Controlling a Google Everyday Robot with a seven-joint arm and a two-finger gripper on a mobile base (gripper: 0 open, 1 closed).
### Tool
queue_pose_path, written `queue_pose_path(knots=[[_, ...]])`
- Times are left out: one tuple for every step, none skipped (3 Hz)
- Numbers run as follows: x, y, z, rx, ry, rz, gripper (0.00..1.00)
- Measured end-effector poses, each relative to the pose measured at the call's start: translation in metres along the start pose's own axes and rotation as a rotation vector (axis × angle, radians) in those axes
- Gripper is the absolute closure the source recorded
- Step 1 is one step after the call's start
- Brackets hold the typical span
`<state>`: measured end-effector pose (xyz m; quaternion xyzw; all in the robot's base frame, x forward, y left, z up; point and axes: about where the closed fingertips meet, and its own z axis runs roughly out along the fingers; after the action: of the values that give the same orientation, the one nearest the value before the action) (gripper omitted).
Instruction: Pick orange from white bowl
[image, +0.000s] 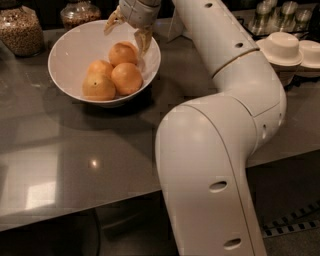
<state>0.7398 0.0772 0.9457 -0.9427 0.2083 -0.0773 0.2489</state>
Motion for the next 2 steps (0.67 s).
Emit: queue_pose_path(knots=[[0.0058, 0.0043, 0.0073, -0.015, 0.003, -0.002, 0.31], [0.0126, 0.0095, 0.0173, -0.033, 0.007, -0.008, 0.32]])
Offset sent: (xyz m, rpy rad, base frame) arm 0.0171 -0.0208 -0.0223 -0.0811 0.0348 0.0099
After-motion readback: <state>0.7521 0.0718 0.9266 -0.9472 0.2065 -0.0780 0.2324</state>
